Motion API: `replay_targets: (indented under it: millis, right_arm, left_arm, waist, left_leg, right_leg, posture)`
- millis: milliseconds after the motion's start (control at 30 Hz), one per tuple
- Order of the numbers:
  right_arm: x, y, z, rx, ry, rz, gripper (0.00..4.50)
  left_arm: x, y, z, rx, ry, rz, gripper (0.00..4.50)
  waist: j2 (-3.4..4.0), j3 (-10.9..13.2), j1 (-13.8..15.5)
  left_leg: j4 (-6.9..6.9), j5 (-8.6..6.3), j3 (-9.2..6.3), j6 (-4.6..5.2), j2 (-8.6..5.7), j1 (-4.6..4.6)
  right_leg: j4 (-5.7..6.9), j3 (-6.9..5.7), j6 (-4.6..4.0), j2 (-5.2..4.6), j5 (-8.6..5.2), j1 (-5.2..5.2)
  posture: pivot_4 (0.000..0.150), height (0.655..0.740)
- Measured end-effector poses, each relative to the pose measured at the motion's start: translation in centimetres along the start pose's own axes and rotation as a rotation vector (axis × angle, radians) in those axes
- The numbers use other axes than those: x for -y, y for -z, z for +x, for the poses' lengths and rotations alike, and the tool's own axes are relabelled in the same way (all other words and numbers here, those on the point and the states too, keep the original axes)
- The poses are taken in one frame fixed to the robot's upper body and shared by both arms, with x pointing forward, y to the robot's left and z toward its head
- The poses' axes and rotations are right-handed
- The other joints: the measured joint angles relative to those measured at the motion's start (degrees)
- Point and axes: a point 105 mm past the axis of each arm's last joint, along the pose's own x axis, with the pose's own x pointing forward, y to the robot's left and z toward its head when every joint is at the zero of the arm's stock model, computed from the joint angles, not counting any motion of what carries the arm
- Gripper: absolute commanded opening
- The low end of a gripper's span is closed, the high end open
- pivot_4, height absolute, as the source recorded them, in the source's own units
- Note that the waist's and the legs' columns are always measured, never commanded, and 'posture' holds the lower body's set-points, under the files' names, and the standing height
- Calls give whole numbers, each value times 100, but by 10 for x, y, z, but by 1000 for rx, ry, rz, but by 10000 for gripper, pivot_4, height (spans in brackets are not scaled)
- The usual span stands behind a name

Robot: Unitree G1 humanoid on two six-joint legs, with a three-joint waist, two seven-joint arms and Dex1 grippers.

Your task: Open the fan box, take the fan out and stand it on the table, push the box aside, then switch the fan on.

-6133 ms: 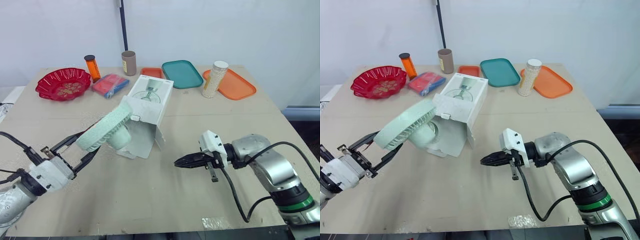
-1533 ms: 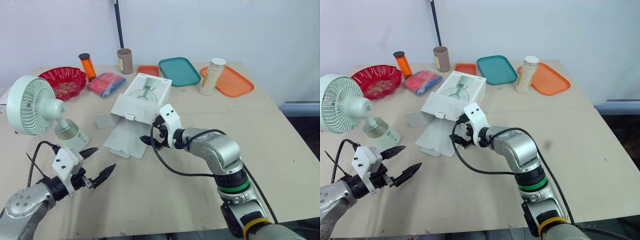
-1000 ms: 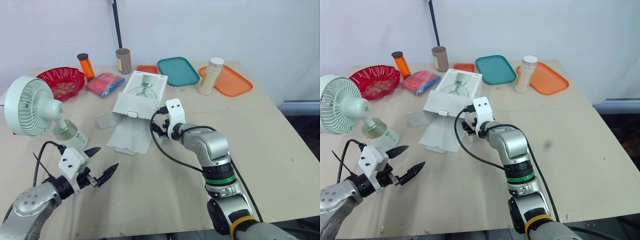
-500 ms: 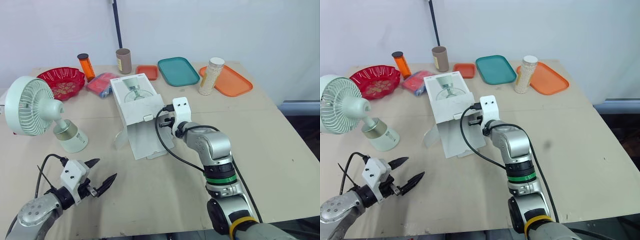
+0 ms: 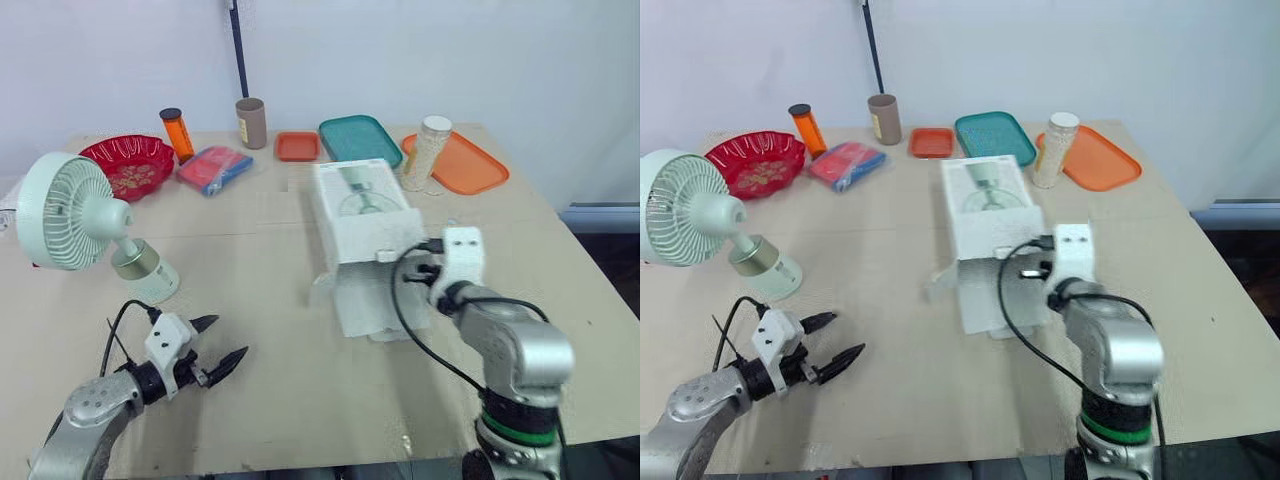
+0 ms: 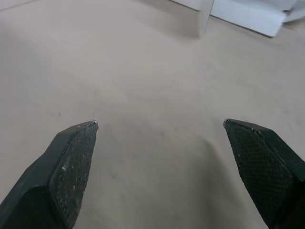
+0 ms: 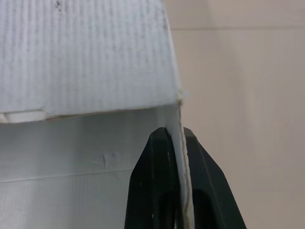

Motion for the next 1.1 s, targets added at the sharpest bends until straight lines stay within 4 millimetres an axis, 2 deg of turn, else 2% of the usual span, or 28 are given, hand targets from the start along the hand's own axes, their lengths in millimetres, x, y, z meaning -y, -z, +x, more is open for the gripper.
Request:
replay_targets:
  millis: [67,233,333,367,400,467,500,567,667,900,1033,1100]
  right_arm:
    - [19,3,-12,5,78,31,757]
    - [32,4,-24,27,148,92,757]
    - [49,13,-32,18,230,135,757]
    - [55,17,-33,17,258,139,5717]
    - [62,18,-35,17,288,146,8179]
    - [74,17,-39,32,339,154,16235]
    - [82,16,-42,42,365,144,21814]
    - [87,19,-44,41,378,131,29462]
    - [88,30,-44,8,364,123,44397]
    - [86,16,-48,31,208,10,44803]
    - [105,4,-63,42,178,-99,44803]
    - [107,0,-67,49,153,-120,44803]
  left_arm:
    - [-4,3,6,-5,22,3,45000]
    - [-9,-1,17,5,63,18,45000]
    - [-20,-8,27,30,69,35,45000]
    - [-23,-9,29,34,67,36,45000]
    - [-24,-9,30,36,70,33,45000]
    - [-24,-7,30,31,77,26,45000]
    - [-24,-7,31,35,85,28,45000]
    - [-23,-6,32,41,88,27,45000]
    - [-16,-1,36,47,95,4,45000]
    - [2,-1,44,72,144,-12,45000]
    - [3,-2,48,74,152,-7,45000]
    - [3,-3,50,74,153,-3,45000]
  waist:
    - [8,0,-28]
    - [14,-3,-14]
    - [14,-3,-1]
    - [14,-3,-3]
    - [14,-3,-5]
    - [15,-3,-13]
    - [15,-4,-13]
    - [16,-4,-12]
    - [21,-7,-14]
    - [25,-7,-9]
    - [28,-6,6]
    - [25,-7,5]
  left_leg:
    - [-1,0,10,0,4,5]
    - [-4,2,4,4,4,7]
    - [-2,2,6,4,-2,5]
    - [-3,2,7,4,-4,5]
    - [-3,1,10,4,-4,5]
    - [-4,1,13,5,-2,5]
    - [-4,1,12,6,-1,6]
    - [-5,1,10,6,1,8]
    - [-3,1,14,6,-1,12]
    - [-3,-4,9,16,-2,41]
    - [0,-6,7,20,-9,42]
    - [1,-7,5,21,-8,45]
  right_leg:
    - [2,9,-1,6,1,-2]
    - [2,10,-2,11,1,0]
    - [0,11,2,3,0,3]
    - [-1,12,3,0,-1,3]
    - [-1,13,4,-1,-1,2]
    - [-1,15,4,0,-1,0]
    - [0,14,4,2,-1,0]
    - [0,14,3,4,-2,1]
    - [1,20,4,3,-1,5]
    - [-7,16,10,4,-5,42]
    - [-10,17,19,1,-10,51]
    - [-10,17,19,4,-10,54]
  posture:
    - [1500,7400]
    - [1500,7400]
    - [1500,7400]
    - [1500,7400]
    - [1500,7400]
    - [1500,7400]
    - [1500,7400]
    - [1500,7400]
    - [1500,7400]
    - [1500,7400]
    - [1500,7400]
    - [1500,7400]
